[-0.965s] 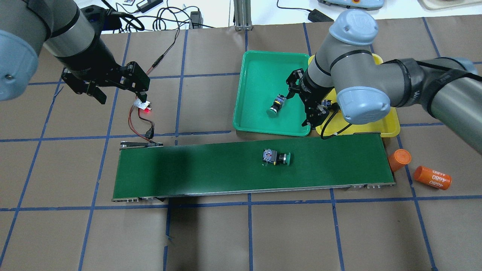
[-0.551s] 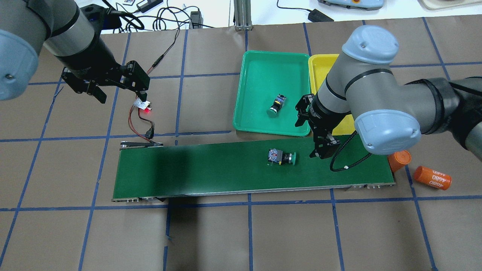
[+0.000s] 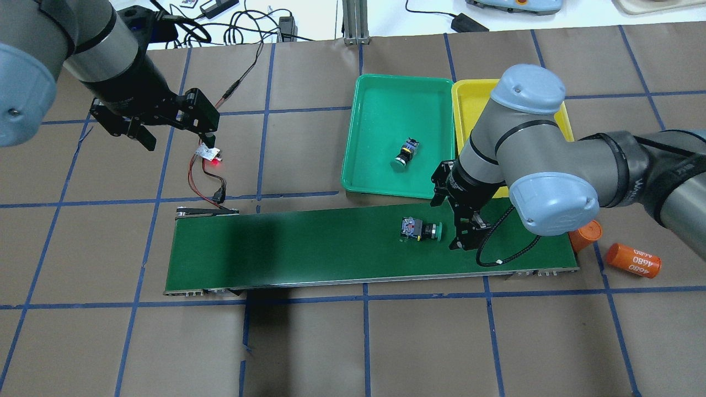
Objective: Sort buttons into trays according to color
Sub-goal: 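Lower the right gripper to the belt end and grasp the last green-capped button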
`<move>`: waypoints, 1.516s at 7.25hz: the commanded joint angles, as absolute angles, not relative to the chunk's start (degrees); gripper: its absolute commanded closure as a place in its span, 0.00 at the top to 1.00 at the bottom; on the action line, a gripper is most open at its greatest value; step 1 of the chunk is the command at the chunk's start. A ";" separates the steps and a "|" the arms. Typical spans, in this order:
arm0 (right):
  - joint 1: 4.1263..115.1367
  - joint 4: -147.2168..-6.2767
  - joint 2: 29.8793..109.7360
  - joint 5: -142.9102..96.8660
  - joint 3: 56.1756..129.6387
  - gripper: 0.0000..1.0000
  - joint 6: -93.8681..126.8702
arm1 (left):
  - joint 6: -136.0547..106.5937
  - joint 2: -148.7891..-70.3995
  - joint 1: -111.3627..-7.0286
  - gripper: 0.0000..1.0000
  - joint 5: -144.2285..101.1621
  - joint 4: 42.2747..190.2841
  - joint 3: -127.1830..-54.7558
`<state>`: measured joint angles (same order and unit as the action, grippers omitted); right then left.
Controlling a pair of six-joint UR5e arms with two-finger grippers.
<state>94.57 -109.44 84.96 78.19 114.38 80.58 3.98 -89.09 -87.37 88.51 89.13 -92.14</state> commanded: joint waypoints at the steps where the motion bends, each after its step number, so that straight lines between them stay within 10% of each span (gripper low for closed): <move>1: 94.57 -110.21 83.07 78.14 114.43 1.00 80.60 | 4.04 -89.12 -87.36 1.00 88.51 89.12 -92.11; 5: 94.57 -110.30 80.86 78.22 115.92 1.00 80.60 | 3.96 -89.30 -87.36 1.00 88.51 88.34 -92.11; 7: 94.57 -111.70 80.86 78.31 115.76 0.01 80.07 | 3.95 -89.30 -87.36 1.00 88.51 88.33 -92.11; 11: 94.31 -112.95 81.39 79.19 111.47 0.00 76.55 | 3.96 -89.38 -87.36 1.00 88.51 88.24 -92.11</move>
